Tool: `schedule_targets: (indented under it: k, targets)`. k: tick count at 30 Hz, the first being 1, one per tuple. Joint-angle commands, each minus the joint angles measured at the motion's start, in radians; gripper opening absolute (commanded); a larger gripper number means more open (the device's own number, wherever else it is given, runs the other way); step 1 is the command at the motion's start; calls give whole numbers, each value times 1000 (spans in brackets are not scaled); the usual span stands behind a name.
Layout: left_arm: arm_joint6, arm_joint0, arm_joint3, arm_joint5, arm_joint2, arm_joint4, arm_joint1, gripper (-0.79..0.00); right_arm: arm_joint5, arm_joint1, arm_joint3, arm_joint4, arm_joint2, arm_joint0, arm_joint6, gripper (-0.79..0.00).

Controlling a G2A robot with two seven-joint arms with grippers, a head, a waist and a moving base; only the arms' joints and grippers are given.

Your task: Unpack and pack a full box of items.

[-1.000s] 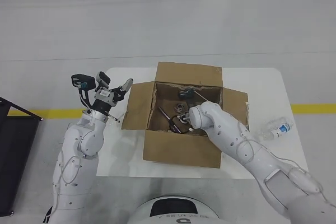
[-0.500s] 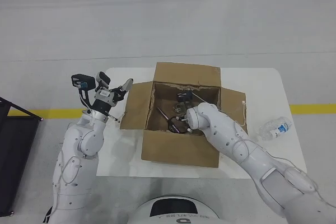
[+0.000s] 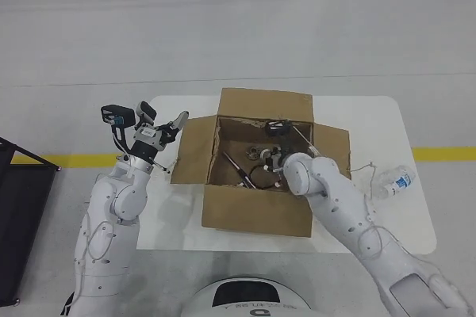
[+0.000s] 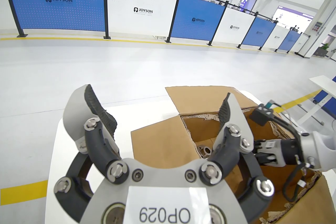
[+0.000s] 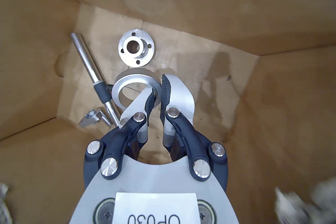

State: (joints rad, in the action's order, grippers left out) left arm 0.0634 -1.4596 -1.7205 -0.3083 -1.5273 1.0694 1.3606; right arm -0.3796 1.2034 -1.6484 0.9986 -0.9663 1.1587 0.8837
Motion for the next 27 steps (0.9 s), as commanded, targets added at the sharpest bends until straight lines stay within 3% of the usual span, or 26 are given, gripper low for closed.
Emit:
schedule_targets:
  k: [1,7,11,15,22,27]
  targets:
    - [0,0,0,0,0,0,0,0,20,-20,-135,9,-80,97,-32,-785]
    - [0,0,0,0,0,0,0,0,249,-69,-425,-170,-431,424,-242,-785]
    - [0,0,0,0,0,0,0,0,458,-80,-480,-371,-676,648,-436,-785]
    - [0,0,0,0,0,0,0,0,614,-77,-451,-540,-871,837,-587,-785]
    - [0,0,0,0,0,0,0,0,605,-67,-328,-697,-1011,951,-632,-785]
    - [0,0,0,0,0,0,0,0,645,-69,-182,-780,-1073,975,-555,-785]
